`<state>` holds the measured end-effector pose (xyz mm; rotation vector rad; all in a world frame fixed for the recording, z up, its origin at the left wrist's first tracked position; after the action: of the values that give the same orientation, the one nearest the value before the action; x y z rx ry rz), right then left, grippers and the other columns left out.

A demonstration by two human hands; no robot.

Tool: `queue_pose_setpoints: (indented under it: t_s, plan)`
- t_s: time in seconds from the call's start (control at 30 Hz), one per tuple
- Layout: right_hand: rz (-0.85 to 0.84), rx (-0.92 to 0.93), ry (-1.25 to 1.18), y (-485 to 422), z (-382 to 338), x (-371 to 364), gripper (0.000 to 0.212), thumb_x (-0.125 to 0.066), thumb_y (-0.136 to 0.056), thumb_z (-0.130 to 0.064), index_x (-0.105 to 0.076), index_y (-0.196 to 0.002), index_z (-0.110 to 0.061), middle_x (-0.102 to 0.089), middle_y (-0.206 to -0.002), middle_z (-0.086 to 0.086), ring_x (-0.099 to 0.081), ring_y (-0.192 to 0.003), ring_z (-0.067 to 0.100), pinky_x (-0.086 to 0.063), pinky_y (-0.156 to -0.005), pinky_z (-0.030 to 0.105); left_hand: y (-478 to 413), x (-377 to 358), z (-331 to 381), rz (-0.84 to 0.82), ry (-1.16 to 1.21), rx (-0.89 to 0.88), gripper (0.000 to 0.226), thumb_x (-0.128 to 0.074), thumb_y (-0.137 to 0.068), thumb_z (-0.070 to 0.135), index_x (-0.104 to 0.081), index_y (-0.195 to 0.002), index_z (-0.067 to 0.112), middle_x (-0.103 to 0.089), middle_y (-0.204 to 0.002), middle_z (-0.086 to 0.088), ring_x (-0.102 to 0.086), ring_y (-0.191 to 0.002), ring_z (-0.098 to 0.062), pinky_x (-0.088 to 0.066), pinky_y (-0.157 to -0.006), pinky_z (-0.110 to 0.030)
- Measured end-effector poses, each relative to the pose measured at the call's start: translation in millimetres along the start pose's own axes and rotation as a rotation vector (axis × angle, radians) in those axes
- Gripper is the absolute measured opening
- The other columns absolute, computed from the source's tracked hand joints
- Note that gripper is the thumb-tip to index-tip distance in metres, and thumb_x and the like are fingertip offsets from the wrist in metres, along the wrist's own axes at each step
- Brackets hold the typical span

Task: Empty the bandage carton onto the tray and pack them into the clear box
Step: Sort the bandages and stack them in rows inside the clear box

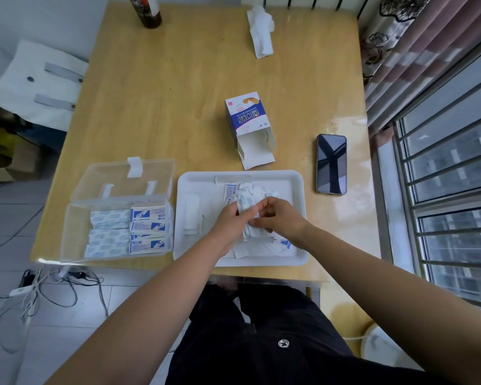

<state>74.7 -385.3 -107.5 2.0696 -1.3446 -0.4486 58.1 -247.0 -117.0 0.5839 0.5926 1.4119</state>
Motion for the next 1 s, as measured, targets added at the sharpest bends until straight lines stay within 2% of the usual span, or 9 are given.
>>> queue_pose_setpoints:
  t_s: [0.03,0.1,0.2,0.3,0.43,0.63,0.77,0.93,1.0]
  plan:
    - [0.01,-0.009,-0.022,-0.1,-1.5,0.8,0.027,-0.074,-0.08,-0.007,-0.057,-0.101,-0.005,-0.058,-0.076,0.004,-0.053,-0.061,0.014,-0.044,-0.055,0.022,-2.6,0.7,-0.8,0.054,-0.028,0.004,0.022,-0.054,-0.096,0.024,-0.063,-0.112,0.011,-0.069,-0.107,-0.006,-0.066,-0.099,-0.02,-0.051,-0.077,-0.027]
    - [0.155,-0.03,0.038,-3.3,-1.2,10.6,0.024,-0.069,-0.086,-0.015,-0.056,-0.105,-0.007,-0.061,-0.083,0.006,-0.055,-0.062,0.015,-0.044,-0.056,0.022,-6.0,2.7,0.5,0.144,-0.012,0.016,0.021,-0.046,-0.098,0.019,-0.061,-0.108,0.007,-0.069,-0.108,-0.011,-0.065,-0.099,-0.024,-0.05,-0.075,-0.03]
    - [0.437,-0.075,0.397,-8.8,7.1,29.7,0.028,-0.061,-0.089,-0.023,-0.052,-0.112,-0.011,-0.061,-0.085,0.003,-0.057,-0.073,0.017,-0.045,-0.062,0.027,-6.4,5.8,4.3,0.161,0.112,-0.022,0.02,-0.037,-0.102,0.012,-0.05,-0.116,0.006,-0.07,-0.092,-0.01,-0.067,-0.083,-0.024,-0.053,-0.072,-0.032]
    - [0.419,-0.109,0.673,-13.9,10.4,25.4,0.036,-0.064,-0.087,-0.031,-0.045,-0.111,-0.011,-0.06,-0.091,0.005,-0.059,-0.081,0.025,-0.047,-0.065,0.034,-8.5,10.1,0.5,0.186,0.194,0.035,0.017,-0.034,-0.102,0.008,-0.046,-0.114,0.006,-0.059,-0.073,-0.008,-0.06,-0.065,-0.022,-0.052,-0.074,-0.038]
    - [0.379,-0.145,0.817,-25.1,9.4,19.7,0.036,-0.067,-0.084,-0.036,-0.049,-0.1,-0.01,-0.059,-0.087,0.005,-0.056,-0.074,0.023,-0.044,-0.06,0.03,-4.4,9.7,0.4,0.127,0.262,0.15,0.016,-0.032,-0.101,0.006,-0.048,-0.104,0.008,-0.049,-0.068,-0.007,-0.047,-0.056,-0.021,-0.047,-0.062,-0.033]
    - [0.404,-0.113,0.657,-23.4,3.1,34.1,0.018,-0.069,-0.081,-0.022,-0.055,-0.081,-0.01,-0.054,-0.075,0.002,-0.047,-0.065,0.017,-0.034,-0.05,0.025,-5.3,10.8,4.2,0.141,0.276,0.216,0.02,-0.032,-0.099,0.008,-0.051,-0.096,0.012,-0.049,-0.067,-0.007,-0.046,-0.054,-0.021,-0.045,-0.058,-0.031]
    - [0.395,-0.092,0.463,-24.6,3.2,44.4,0.019,-0.073,-0.081,-0.022,-0.062,-0.083,-0.007,-0.058,-0.075,0.003,-0.051,-0.068,0.018,-0.04,-0.057,0.026,-6.2,8.9,7.1,0.138,0.251,0.234,0.02,-0.031,-0.1,0.009,-0.051,-0.098,0.01,-0.05,-0.067,-0.009,-0.046,-0.055,-0.021,-0.044,-0.057,-0.031]
    - [0.354,-0.087,0.189,-21.9,5.0,47.2,0.022,-0.078,-0.078,-0.022,-0.067,-0.091,-0.007,-0.068,-0.087,0.011,-0.062,-0.075,0.025,-0.055,-0.074,0.04,-6.0,8.2,10.6,0.148,0.222,0.263,0.021,-0.03,-0.098,0.007,-0.05,-0.095,0.01,-0.05,-0.067,-0.009,-0.045,-0.054,-0.02,-0.042,-0.054,-0.029]
    - [0.328,-0.129,0.231,-20.7,6.5,46.7,0.017,-0.077,-0.079,-0.02,-0.067,-0.086,-0.008,-0.066,-0.083,0.01,-0.059,-0.071,0.022,-0.054,-0.069,0.036,-6.7,7.1,10.9,0.14,0.219,0.266,0.02,-0.03,-0.097,0.007,-0.05,-0.094,0.01,-0.048,-0.066,-0.009,-0.044,-0.054,-0.02,-0.041,-0.054,-0.028]
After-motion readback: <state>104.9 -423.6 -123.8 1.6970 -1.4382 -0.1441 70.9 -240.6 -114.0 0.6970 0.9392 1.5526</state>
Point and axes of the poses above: each hand's wrist, its own y-axis away from the middle knuckle, its own x-axis out of the back of the hand, z = x × y, the point moved 2 cm from there along -y, towards the middle knuckle
